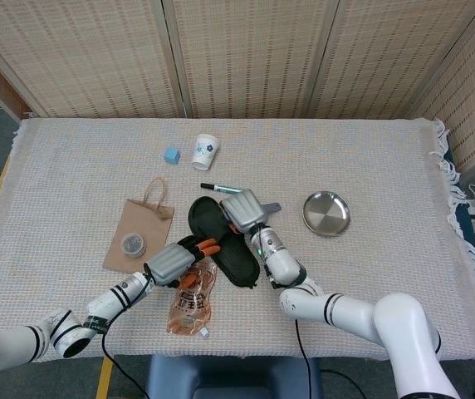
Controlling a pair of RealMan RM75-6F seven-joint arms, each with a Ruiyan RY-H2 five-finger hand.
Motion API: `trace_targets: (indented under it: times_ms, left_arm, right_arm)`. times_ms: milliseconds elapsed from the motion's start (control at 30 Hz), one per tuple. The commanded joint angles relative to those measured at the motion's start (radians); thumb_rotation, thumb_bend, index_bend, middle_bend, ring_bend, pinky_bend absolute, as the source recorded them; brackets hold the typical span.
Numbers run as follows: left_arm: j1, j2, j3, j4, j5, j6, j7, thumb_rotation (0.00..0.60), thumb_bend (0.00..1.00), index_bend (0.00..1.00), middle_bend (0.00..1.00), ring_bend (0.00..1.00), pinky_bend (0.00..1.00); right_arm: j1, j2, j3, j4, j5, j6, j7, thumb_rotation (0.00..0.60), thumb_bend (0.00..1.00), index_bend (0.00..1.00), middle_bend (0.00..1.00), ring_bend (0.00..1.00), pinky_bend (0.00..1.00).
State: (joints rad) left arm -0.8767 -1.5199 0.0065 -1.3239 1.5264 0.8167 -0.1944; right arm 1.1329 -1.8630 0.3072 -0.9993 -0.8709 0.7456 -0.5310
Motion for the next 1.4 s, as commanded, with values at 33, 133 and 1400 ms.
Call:
trace_targets:
  times_ms: [33,133,1400]
  left_arm:
    - [0.007,0.010,-0.003,-0.003,-0.001,0.014,0.002,0.600,0.56,0.00,0.00,0.00,0.06]
    - [0.024,0.028,-0.007,-0.007,-0.007,0.042,0.015,0.600,0.56,0.00,0.00,0.00,0.06]
    - [0.229,0.167,0.065,-0.104,0.023,0.227,0.084,0.600,0.56,0.00,0.00,0.00,0.06]
  right_arm:
    - [0.006,0.034,0.016,-0.047,-0.009,0.027,-0.008,0.600,0.35,0.91,0.60,0.56,0.84]
    - [0.006,0.072,0.027,-0.098,-0.003,0.053,-0.031,0.600,0.35,0.91,0.60,0.56,0.84]
    - [-0.219,0.227,-0.273,0.015,-0.014,0.050,-0.161,0.600,0.35,0.86,0.60,0.56,0.84]
